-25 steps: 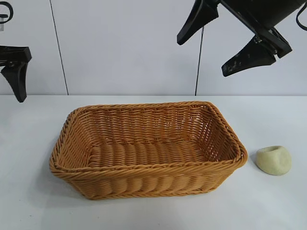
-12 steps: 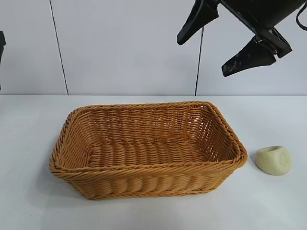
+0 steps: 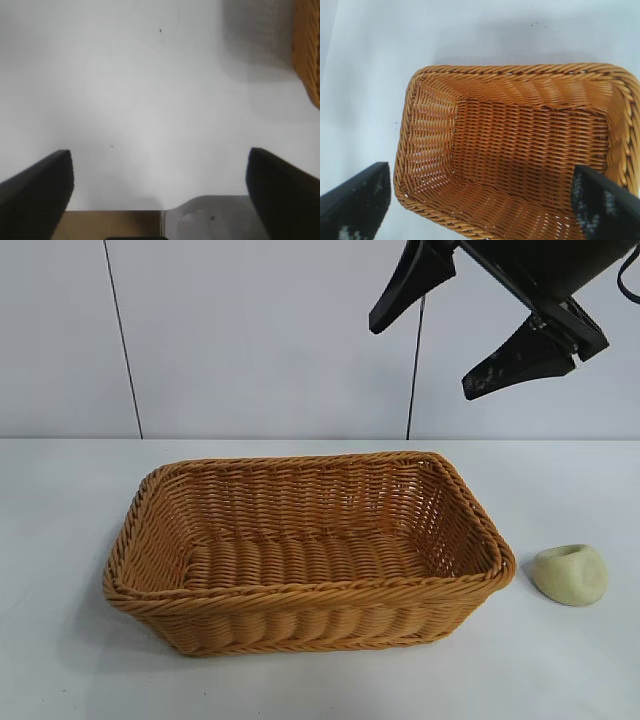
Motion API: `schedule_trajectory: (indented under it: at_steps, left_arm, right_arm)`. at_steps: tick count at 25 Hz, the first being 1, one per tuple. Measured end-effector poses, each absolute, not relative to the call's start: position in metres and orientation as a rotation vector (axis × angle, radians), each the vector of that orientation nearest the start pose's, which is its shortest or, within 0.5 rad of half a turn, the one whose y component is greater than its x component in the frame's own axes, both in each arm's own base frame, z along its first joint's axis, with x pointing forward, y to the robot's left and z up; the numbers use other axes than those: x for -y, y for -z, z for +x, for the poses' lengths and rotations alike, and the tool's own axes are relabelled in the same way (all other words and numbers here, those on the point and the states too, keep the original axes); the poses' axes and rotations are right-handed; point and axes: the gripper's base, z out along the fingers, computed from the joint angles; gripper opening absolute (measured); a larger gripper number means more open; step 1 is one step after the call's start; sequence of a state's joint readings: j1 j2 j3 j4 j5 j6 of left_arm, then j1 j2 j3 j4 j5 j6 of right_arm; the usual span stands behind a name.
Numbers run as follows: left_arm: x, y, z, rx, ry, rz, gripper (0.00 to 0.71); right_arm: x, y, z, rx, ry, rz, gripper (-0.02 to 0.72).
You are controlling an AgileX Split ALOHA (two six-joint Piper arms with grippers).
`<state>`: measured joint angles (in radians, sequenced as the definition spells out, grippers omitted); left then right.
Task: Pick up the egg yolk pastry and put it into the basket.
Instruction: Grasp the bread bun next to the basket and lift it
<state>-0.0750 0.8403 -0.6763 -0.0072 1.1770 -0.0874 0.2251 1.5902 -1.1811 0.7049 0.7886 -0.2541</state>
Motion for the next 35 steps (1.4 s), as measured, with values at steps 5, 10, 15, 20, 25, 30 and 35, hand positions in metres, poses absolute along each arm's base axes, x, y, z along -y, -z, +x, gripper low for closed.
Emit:
schedule_trajectory:
  at_steps: [5,10,15,20,25,30,35]
  left_arm:
    - [0.006,-0.262,0.078,-2.668,0.062,-0.017,0.671]
    - [0.004,-0.269,0.051,-2.433,0.082,-0.015,0.671]
    - [0.003,-0.275,0.026,-2.262,0.095,-0.014,0.671]
    - [0.001,-0.277,0.004,-2.121,0.105,-0.012,0.671]
    - [0.000,-0.277,-0.006,-2.053,0.108,-0.011,0.671]
    - [0.000,-0.277,-0.007,-2.051,0.108,-0.011,0.671]
    - [0.000,-0.277,-0.007,-2.051,0.108,-0.011,0.671]
  right_arm:
    - [-0.115,-0.279,0.316,-2.576,-0.805,-0.113,0.695]
    - [-0.115,-0.279,0.316,-2.576,-0.805,-0.113,0.695]
    - [-0.115,-0.279,0.316,-2.580,-0.803,-0.118,0.695]
    - [-0.114,-0.278,0.316,-2.587,-0.778,-0.136,0.695]
    - [-0.109,-0.274,0.315,-2.626,-0.687,-0.155,0.695]
    - [-0.095,-0.267,0.315,-2.701,-0.463,-0.139,0.695]
    - [-0.057,-0.263,0.319,-2.756,-0.243,-0.012,0.695]
